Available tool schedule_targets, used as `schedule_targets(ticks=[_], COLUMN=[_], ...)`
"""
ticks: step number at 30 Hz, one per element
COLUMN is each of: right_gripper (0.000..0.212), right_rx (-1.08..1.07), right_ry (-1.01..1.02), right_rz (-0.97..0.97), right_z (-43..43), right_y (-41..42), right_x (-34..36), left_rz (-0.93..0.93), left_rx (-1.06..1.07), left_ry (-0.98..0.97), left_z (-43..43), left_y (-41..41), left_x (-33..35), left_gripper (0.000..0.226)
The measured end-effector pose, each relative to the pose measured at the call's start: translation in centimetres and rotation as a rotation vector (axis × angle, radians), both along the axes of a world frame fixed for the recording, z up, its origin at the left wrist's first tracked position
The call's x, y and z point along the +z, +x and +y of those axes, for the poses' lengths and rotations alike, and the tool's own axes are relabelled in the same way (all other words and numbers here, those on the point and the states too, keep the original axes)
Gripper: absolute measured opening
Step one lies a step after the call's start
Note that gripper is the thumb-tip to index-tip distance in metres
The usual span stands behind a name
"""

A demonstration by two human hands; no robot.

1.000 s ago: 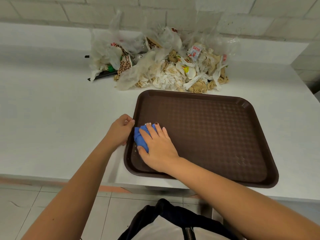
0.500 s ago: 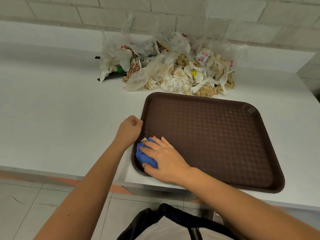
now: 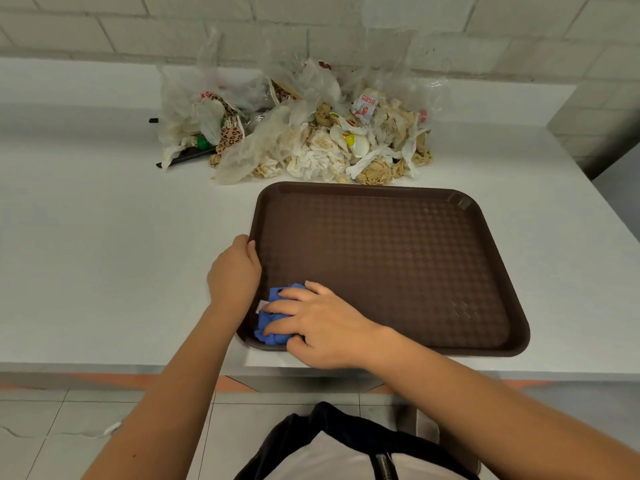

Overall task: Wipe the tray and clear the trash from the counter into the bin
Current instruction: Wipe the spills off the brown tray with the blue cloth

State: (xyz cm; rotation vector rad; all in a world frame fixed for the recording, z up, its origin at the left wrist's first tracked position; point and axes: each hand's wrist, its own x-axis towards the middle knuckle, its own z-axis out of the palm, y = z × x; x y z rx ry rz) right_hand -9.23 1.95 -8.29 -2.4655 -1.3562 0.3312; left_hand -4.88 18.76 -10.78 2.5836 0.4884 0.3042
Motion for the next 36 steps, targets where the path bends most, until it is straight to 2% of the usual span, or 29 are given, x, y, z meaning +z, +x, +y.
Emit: schedule_targets(ticks=[4,8,13,25,28,32,36], right_gripper=[0.053,0.038,0.028,0.019,0.018,0.029,0.027], right_rx=[-0.017,-0.053,-0.127,-0.377,-0.39,-0.378,-0.392], right_ry=[0.0,0.013,0.034,0.104,0.038,-0.093,-0.169], right_rz=[0.047,0.057,0.046,-0.011,-0.057,-0.08,-0.174], right_z=[-3.4,-8.0,-12.9,-21.8,-23.1,-23.2,-24.0], right_y=[0.2,0.4,0.2,-0.7,-0.7,-0.4,-0.7], right_x=[-0.4,-0.5,-1.0,-0.3,0.5,1.4,1.5], left_rz=[0.023,0.033,0.027,0.034,0.034,0.051,0.056], left_rx=[-0.017,-0.021,-0.011,0.004,0.007,0.032,0.022], left_ry=[0.04,0.042,0.037,0.065,0.072,0.098,0.102], left_z=[0.0,-0.2,-0.4,-0.9,-1.0,-0.5,-1.1], left_y=[-0.2,-0.4,-0.4,-0.7,-0.7,-1.1,-1.3], left_x=[0.1,0.2,0.5,0.6,0.7,0.4,0.4], left_gripper=[0.034,0.035,0.035,0.037,0.037,0.036,0.037])
